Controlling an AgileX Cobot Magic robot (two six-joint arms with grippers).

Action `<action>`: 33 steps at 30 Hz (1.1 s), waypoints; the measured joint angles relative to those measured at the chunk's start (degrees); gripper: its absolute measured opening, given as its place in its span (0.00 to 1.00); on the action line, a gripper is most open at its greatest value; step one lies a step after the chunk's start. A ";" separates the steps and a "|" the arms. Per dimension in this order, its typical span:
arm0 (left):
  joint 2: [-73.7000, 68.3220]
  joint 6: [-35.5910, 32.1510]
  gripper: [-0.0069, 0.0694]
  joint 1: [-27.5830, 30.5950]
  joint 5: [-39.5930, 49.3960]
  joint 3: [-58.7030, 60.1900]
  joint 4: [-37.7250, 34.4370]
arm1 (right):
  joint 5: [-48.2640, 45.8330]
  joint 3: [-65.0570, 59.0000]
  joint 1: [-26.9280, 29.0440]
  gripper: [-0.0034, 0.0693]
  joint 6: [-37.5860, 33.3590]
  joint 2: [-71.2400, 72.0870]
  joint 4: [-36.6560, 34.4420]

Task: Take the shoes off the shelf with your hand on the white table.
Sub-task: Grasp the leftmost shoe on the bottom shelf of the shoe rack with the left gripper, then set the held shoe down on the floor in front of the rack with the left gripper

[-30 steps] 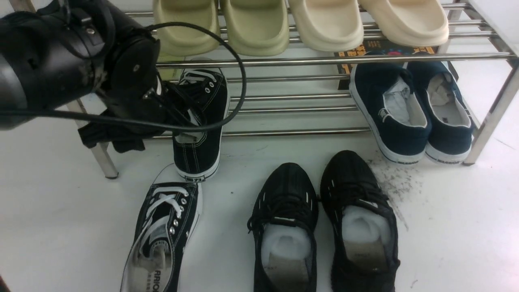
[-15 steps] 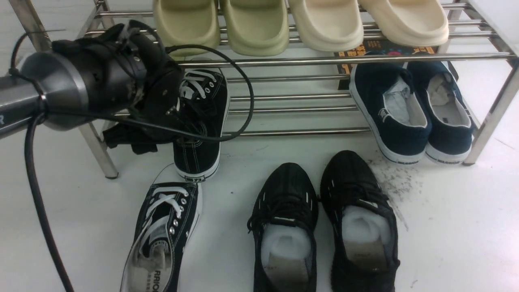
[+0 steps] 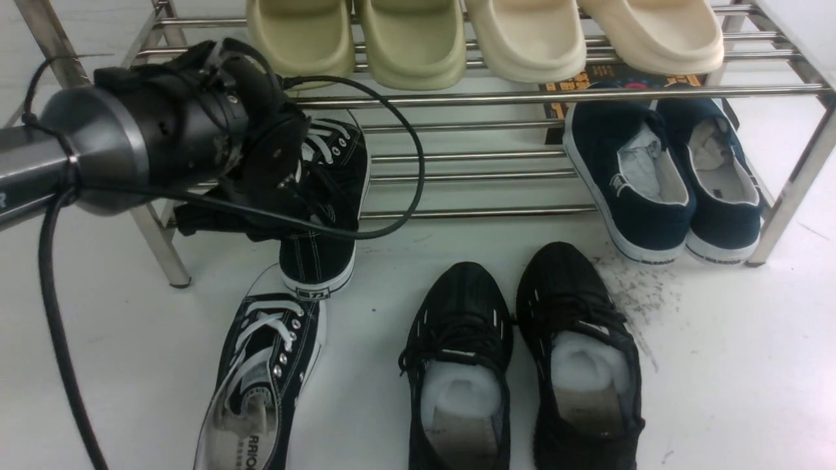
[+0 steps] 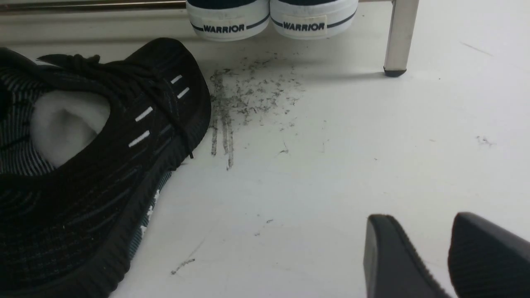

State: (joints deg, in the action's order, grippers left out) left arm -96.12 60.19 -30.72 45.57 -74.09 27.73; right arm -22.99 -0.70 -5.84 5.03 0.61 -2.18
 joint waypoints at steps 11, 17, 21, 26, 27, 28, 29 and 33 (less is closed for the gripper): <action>11.59 -1.65 0.11 -13.49 17.10 0.00 -2.20 | 0.00 0.00 0.00 0.37 0.00 0.00 0.00; 11.71 2.33 0.11 -18.55 19.20 2.88 -3.22 | 0.00 0.00 0.00 0.37 0.00 0.00 0.00; 11.71 6.31 0.11 -18.69 20.03 6.14 -0.06 | 0.00 0.00 0.00 0.37 0.00 0.00 0.00; 11.71 10.52 0.11 -18.07 19.33 8.76 2.99 | 0.00 0.00 0.00 0.37 0.00 0.00 0.00; 11.71 10.80 0.11 -17.66 18.34 9.18 2.58 | 0.00 0.00 0.00 0.37 0.00 0.00 0.00; 11.71 10.94 0.11 -17.31 17.34 9.52 1.88 | 0.00 0.00 0.00 0.37 0.00 0.00 0.00; 11.71 10.94 0.11 -17.16 16.51 9.73 1.45 | 0.00 0.00 0.00 0.37 0.00 0.00 0.00; 11.71 10.94 0.11 -17.03 13.34 10.06 -0.86 | 0.00 0.00 0.00 0.37 0.00 0.00 0.00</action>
State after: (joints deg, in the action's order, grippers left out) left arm -84.41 71.14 -47.76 58.91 -64.03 26.87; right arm -22.99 -0.70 -5.84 5.03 0.61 -2.18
